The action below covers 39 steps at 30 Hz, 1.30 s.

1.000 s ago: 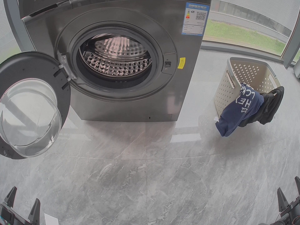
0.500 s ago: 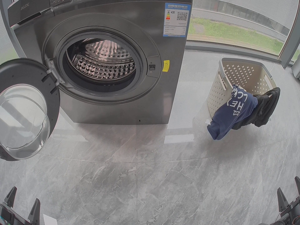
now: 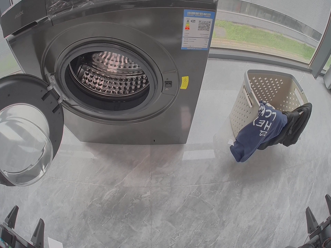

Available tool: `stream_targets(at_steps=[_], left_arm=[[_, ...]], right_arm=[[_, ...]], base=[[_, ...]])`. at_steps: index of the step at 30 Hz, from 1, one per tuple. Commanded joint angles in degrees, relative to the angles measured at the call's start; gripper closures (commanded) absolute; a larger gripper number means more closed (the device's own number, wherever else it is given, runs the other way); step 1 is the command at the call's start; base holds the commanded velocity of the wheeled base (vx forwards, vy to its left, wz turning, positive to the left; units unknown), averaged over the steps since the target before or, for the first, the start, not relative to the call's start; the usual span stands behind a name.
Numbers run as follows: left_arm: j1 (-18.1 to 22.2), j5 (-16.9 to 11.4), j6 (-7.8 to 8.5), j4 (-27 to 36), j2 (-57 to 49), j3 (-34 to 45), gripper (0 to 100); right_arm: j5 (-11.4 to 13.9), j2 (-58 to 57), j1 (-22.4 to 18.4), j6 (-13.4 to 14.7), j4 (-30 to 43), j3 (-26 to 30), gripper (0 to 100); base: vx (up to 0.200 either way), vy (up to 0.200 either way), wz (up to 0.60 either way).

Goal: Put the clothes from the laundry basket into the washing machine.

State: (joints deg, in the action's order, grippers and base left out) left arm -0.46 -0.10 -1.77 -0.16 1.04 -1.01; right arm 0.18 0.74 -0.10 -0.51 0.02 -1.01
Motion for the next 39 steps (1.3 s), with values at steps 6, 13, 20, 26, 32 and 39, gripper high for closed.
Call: stream_targets(at_steps=[6,13,20,26,32,39], left_arm=[[0.0,0.0,-0.08,0.0,-0.9,1.0,0],[0.0,0.0,-0.08,0.0,-0.9,1.0,0],[0.0,0.0,-0.25,0.0,-0.9,1.0,0],[-0.1,0.0,-0.25,0.0,-0.9,1.0,0],[0.0,0.0,-0.25,-0.1,-0.9,1.0,0],[-0.1,0.0,-0.34,0.0,-0.9,1.0,0]], right_arm=[[0.0,-0.3,0.0,0.0,0.0,0.9,0],[0.0,-0.3,0.0,0.0,0.0,0.9,0],[0.0,-0.3,0.0,0.0,0.0,0.9,0],[0.0,-0.3,0.0,0.0,0.0,0.9,0],[0.0,-0.3,0.0,0.0,0.0,0.9,0],[0.0,-0.3,0.0,0.0,0.0,0.9,0]], base=[[0.0,-0.2,0.0],[0.0,-0.2,0.0],[0.0,-0.114,0.0],[0.0,0.0,0.0],[0.0,-0.2,0.0],[0.0,-0.2,0.0]])
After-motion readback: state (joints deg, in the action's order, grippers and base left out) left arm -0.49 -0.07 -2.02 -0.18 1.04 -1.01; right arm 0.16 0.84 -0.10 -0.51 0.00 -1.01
